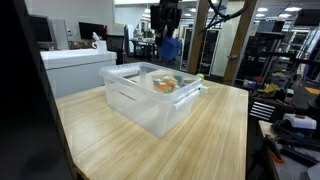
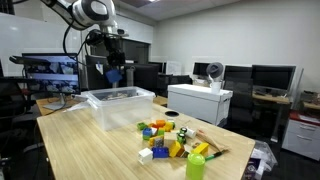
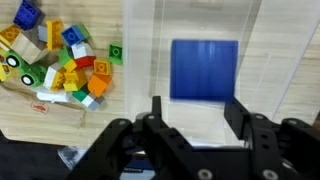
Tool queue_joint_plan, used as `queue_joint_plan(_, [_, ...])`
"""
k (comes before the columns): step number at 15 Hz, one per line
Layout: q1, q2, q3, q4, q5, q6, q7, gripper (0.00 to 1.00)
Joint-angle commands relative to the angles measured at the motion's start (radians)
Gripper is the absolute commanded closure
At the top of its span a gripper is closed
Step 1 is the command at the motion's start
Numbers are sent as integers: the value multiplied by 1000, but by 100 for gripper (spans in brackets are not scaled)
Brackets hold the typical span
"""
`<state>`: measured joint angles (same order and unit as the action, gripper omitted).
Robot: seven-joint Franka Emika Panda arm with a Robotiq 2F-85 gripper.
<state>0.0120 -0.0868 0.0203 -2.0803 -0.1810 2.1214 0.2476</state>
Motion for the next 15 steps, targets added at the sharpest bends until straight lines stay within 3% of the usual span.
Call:
queue_joint_plan(1, [-27,4,-9,-81,-90,88,101,4])
queue_joint_plan(3, [-51,15,-34,-101,-110,117,129,0])
queue_joint_plan(7, [-122,35,-125,-116,-5,137,56,0])
queue_joint_plan(11, [-183,97,-210,-98,188,105,-195,0])
queue_joint_plan(15, [-237,211,-251,-63,288,94,-389,0])
